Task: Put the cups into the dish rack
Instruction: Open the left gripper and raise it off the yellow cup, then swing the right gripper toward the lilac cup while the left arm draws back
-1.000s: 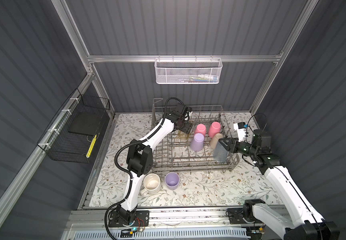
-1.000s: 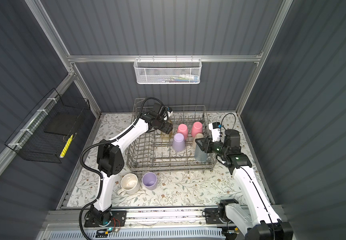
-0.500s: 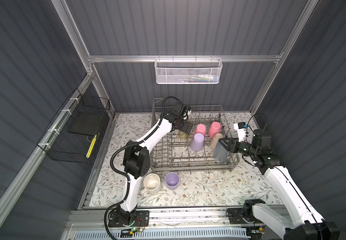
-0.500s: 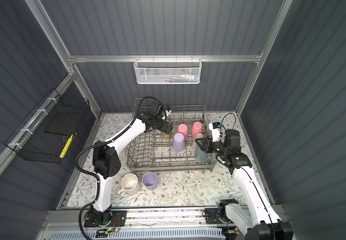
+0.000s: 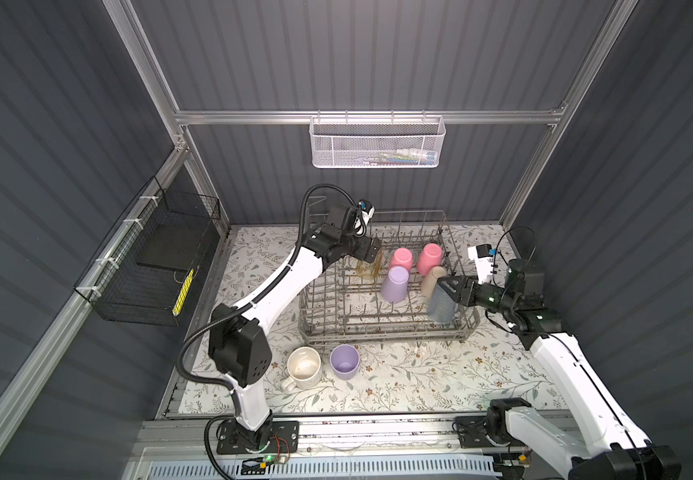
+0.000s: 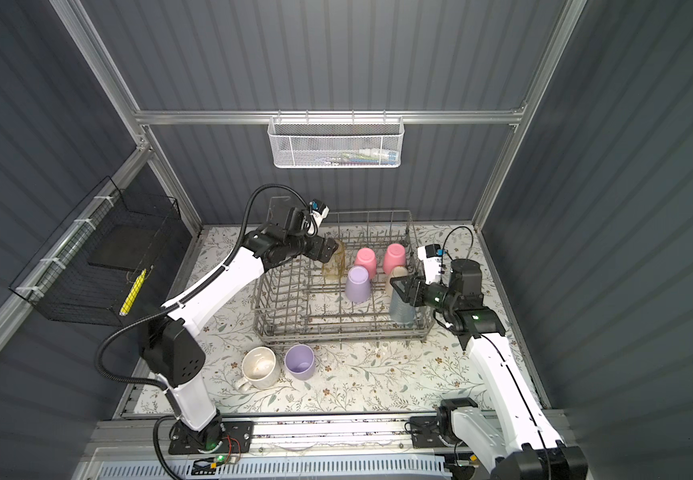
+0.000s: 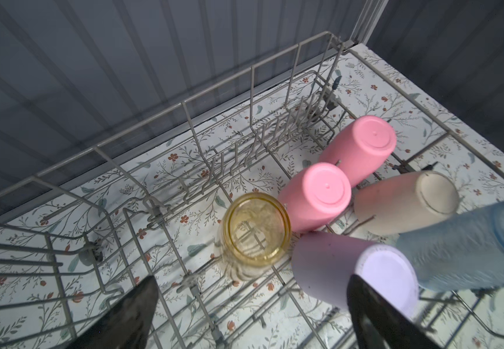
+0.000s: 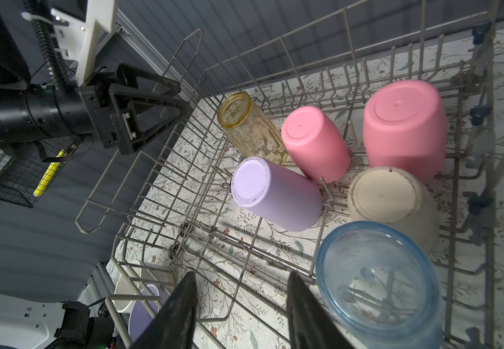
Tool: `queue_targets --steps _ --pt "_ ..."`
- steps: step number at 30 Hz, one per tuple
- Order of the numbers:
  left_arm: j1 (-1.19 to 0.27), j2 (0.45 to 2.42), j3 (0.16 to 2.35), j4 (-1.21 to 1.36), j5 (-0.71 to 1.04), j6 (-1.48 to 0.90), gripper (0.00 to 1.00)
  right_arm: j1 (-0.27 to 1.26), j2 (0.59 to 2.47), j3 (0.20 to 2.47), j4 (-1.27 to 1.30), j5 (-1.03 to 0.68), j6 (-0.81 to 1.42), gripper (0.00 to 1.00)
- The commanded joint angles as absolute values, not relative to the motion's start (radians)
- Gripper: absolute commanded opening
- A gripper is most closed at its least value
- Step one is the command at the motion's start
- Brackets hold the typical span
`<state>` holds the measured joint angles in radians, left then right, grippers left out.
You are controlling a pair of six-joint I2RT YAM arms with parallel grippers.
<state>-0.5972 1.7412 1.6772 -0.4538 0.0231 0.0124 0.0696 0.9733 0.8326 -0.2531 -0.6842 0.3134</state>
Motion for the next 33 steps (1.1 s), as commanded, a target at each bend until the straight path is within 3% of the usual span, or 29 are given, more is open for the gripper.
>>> queue_targets --steps 1,8,14,23,27,33 --pt "-0.604 1.583 1.551 -0.326 0.1 -0.026 0.95 0.072 0.958 0.848 -0.227 -0.752 0.316 0.5" --pt "-0.621 1.289 1.281 -0.253 0.252 -0.046 0.9 0.166 0.948 0.879 -0.229 -0.772 0.255 0.55" --pt "-0.695 1.174 1.234 -0.409 0.267 0.002 0.83 0.245 0.974 0.9 -0.214 -0.744 0.219 0.58" --pt "-0.732 1.107 1.233 -0.666 0.297 0.046 0.82 0.257 1.035 0.918 -0.165 -0.76 0.256 0.58" --pt "-0.734 1.084 1.202 -0.687 0.242 0.045 0.82 0.316 1.043 0.945 -0.198 -0.769 0.202 0.59" --pt "-0.734 1.017 1.117 -0.553 0.073 -0.01 0.89 0.565 1.032 1.01 -0.351 -0.647 -0.035 0.59"
